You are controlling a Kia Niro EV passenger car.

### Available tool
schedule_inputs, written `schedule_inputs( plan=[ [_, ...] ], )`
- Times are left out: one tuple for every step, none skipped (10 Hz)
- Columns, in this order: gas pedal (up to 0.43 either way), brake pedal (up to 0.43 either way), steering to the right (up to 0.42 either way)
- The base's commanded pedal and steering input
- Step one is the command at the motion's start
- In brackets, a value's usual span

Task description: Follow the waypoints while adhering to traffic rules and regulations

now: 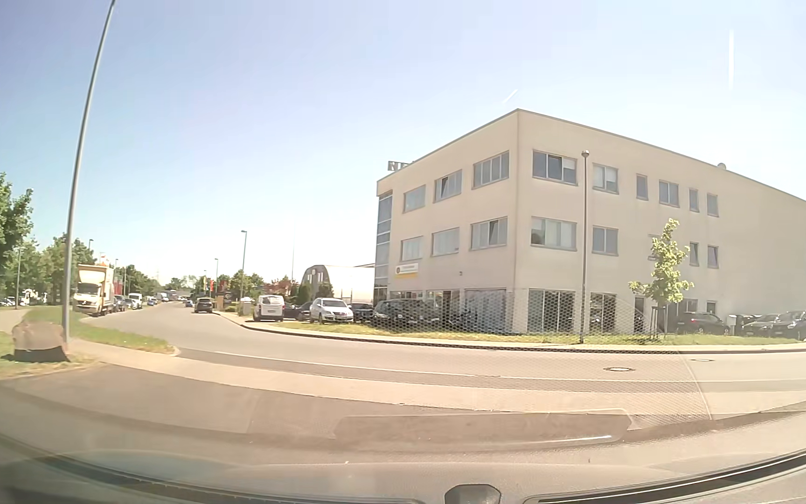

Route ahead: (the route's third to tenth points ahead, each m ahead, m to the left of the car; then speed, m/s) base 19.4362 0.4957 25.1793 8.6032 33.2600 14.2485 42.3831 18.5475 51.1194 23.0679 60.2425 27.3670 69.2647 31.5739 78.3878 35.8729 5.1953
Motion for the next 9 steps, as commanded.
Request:
schedule_inputs(
  plan=[
    [0.000, 0.183, 0.251],
    [0.000, 0.183, 0.250],
    [0.000, 0.189, 0.244],
    [0.000, 0.189, 0.232],
    [0.000, 0.189, 0.215],
    [0.000, 0.189, 0.192],
    [0.000, 0.195, 0.166],
    [0.000, 0.195, 0.144],
    [0.000, 0.189, 0.111]
  ],
)
